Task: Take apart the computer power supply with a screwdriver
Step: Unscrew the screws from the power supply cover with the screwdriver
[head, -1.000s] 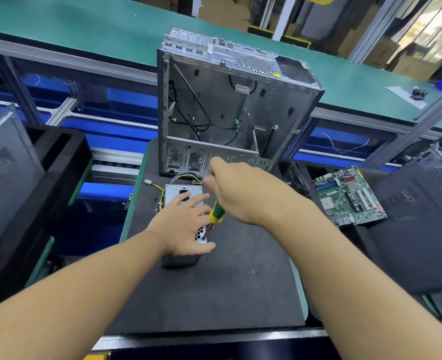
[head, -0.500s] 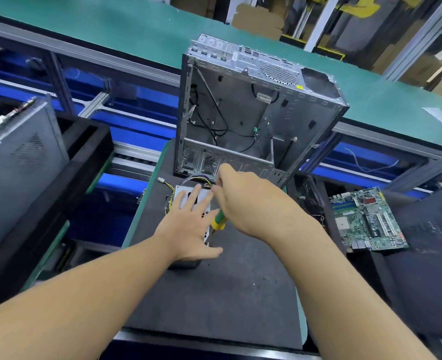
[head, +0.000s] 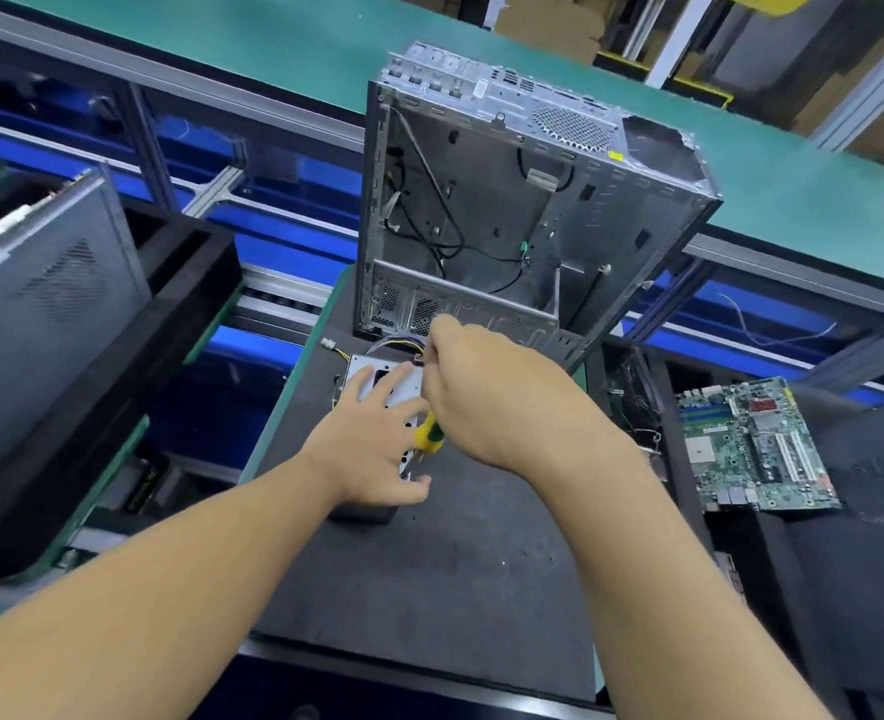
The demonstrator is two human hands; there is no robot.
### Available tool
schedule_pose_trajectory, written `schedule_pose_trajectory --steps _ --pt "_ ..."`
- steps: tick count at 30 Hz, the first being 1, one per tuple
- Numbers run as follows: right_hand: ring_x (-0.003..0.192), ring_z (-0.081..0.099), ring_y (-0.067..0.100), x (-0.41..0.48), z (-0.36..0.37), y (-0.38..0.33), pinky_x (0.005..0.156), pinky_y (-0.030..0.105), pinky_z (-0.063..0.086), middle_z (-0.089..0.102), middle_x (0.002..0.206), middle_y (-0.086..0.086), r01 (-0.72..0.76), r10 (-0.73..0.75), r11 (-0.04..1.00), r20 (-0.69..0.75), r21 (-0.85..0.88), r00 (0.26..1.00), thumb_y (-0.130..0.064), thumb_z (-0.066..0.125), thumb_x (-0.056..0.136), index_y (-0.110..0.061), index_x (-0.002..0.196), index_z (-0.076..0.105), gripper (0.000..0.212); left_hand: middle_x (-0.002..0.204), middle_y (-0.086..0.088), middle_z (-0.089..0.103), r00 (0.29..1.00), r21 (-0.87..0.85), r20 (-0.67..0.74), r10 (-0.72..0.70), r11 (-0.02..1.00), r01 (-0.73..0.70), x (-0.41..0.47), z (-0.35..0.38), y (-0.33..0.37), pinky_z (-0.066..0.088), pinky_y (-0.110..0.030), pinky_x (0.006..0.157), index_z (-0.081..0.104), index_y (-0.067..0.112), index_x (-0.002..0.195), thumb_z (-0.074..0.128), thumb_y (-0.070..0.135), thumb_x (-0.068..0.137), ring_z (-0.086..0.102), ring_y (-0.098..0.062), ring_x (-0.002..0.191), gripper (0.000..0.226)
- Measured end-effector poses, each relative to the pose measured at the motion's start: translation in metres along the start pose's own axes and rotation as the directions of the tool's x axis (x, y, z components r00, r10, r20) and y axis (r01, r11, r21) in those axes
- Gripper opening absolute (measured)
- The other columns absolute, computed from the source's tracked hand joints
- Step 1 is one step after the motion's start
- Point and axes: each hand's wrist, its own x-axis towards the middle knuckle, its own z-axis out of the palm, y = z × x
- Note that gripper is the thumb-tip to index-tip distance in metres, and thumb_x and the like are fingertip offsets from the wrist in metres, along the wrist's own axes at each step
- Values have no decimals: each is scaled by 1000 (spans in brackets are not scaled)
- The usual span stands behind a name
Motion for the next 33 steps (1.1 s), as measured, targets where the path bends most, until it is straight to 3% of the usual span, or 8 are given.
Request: schedule_pose_trajectory --steps 3,7,12,15,18,22,26,33 --pt "69 51 22 -4 -1 2 56 34 35 39 104 -1 9 -11 998 28 56 1000 -23 41 95 -21 103 42 8 96 5 63 998 0 43 -38 999 38 0 2 2 27 -67 109 36 39 68 61 54 70 46 -38 129 29" --pt "73 47 16 -6 -4 5 53 31 32 36 106 -4 29 -42 988 77 154 996 -25 47 93 -25 100 42 8 93 10 57 995 42 91 -50 998 46 2 5 -1 19 -62 113 58 36 73 49 58 75 36 -32 135 23" --pt "78 52 24 1 4 -2 60 37 35 51 92 -4 10 -8 996 -16 89 1000 -46 33 102 -22 97 40 25 62 24 17 1000 -3 5 -22 1000 22 1 1 1 29 -57 105 21 30 55 52 56 72 49 -29 109 44" --pt "79 54 27 4 4 1 65 39 43 47 97 -2 96 -93 992 -38 83 995 -19 38 99 -21 102 41 4 93 25 52 992 24 122 -40 999 38 3 -1 0 16 -57 114 45 40 74 49 68 78 38 -24 132 29" --pt "91 43 18 3 -6 5 68 36 41 38 105 -6 122 -146 975 119 186 982 -17 43 92 -26 103 42 14 139 19 45 964 119 248 -91 991 63 5 -4 -1 5 -55 118 61 42 118 37 77 81 14 -23 147 56" --pt "88 45 20 1 -4 1 69 37 37 41 102 -7 138 -150 983 97 121 984 -34 44 95 -26 103 43 12 123 23 58 976 -1 186 -110 994 112 4 -5 0 3 -49 119 70 37 100 43 79 78 14 -16 146 54" --pt "80 53 29 8 -1 -3 64 39 38 53 87 -2 97 -97 991 -1 89 995 -44 32 103 -20 102 43 26 151 13 35 960 171 255 -116 982 74 6 -5 -2 -14 -51 114 59 37 129 15 88 74 0 -27 148 87" --pt "77 55 17 11 -9 -3 64 36 40 45 103 -7 111 -132 980 120 168 984 -28 43 92 -24 100 45 9 126 14 61 974 7 191 -120 993 121 3 -6 0 16 -44 118 71 31 109 24 82 69 5 -14 134 80"
